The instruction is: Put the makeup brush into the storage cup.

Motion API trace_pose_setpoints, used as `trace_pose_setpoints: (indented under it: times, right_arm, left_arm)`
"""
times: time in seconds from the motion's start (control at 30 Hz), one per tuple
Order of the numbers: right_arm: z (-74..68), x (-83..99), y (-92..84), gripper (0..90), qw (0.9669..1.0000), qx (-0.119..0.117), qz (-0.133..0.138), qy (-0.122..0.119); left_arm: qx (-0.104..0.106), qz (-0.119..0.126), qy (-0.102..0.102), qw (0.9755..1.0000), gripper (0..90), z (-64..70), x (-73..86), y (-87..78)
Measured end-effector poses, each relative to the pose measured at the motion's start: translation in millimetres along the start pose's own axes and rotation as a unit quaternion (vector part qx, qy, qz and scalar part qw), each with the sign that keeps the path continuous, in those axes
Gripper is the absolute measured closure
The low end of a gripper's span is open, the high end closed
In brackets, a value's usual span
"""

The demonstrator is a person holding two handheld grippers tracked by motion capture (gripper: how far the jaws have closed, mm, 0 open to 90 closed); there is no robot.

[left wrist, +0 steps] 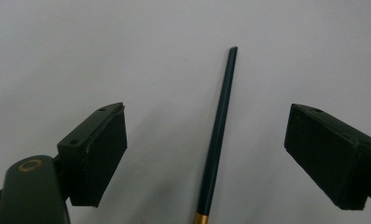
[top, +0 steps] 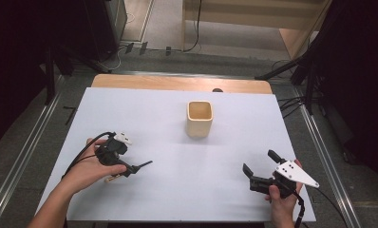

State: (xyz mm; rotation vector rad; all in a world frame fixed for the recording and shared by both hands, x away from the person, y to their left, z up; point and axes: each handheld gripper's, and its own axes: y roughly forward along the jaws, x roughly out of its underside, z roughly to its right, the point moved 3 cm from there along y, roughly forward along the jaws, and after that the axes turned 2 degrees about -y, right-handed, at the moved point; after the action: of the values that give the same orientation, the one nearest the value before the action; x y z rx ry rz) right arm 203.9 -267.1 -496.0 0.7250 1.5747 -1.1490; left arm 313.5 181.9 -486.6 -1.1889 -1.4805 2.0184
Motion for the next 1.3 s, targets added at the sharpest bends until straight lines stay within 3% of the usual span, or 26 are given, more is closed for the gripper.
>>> trace_pose_setpoints:
  times: [0.13,0.3,0.47,0.97,1.3]
  right_arm:
    - [0.0,0.2,0.3,0.0,1.0000,0.000,-0.001,0.000]
    - [-0.4,0.3,0.8,0.0,1.0000,-0.002,-0.002,-0.003]
    - [-0.2,0.6,1.4,0.0,1.0000,-0.002,-0.003,-0.003]
    - [0.0,0.9,1.7,0.0,1.0000,-0.002,-0.003,-0.003]
    - [-0.3,1.2,2.7,0.0,1.0000,-0.002,-0.005,-0.002]
  left_arm:
    - [-0.008,-0.009,0.005,0.9999,24.0,2.8,1.8,2.0]
    - [0.004,-0.018,0.016,0.9997,44.0,4.9,3.4,2.5]
    - [0.000,-0.038,0.024,0.9990,51.3,4.5,4.0,3.3]
    - [0.003,-0.081,0.034,0.9961,64.9,4.9,9.2,3.6]
    - [0.005,-0.103,0.036,0.9940,68.6,3.5,12.4,5.8]
